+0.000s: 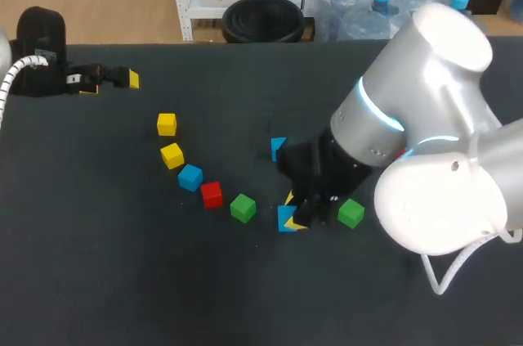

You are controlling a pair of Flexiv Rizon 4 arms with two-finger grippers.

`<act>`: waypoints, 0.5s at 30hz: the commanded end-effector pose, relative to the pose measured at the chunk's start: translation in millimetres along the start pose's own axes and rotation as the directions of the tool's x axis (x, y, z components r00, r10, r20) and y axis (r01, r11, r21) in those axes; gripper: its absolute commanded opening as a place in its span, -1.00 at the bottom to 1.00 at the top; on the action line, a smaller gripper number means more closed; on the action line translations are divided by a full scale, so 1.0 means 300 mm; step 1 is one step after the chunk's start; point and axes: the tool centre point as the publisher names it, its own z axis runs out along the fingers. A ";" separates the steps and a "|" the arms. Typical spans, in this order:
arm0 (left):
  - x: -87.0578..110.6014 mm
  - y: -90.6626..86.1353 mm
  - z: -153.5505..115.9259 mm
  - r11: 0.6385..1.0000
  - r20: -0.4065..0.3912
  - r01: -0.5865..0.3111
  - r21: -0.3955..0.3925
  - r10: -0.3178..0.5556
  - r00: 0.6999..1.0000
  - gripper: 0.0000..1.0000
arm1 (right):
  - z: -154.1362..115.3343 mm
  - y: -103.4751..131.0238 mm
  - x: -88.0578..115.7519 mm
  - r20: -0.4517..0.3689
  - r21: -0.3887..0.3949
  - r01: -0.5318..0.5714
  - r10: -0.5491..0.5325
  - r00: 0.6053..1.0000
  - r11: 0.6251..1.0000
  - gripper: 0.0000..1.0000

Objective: Place the blue cubes, place green cubes on the blue cubes, place the yellow cubes on the green cubes, then place the red cubes on the yellow cubes, and place purple cube on the red cubes.

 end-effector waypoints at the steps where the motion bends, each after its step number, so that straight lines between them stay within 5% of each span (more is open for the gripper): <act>1: 0.000 0.000 0.000 1.000 0.000 0.000 0.000 0.000 1.000 1.00 | -0.043 -0.026 0.008 0.004 -0.013 0.012 -0.012 1.000 1.000 -1.00; 15: 0.000 0.000 0.000 1.000 0.000 0.000 0.000 0.000 1.000 1.00 | -0.141 -0.202 0.020 -0.005 -0.011 0.071 -0.071 0.997 0.997 -1.00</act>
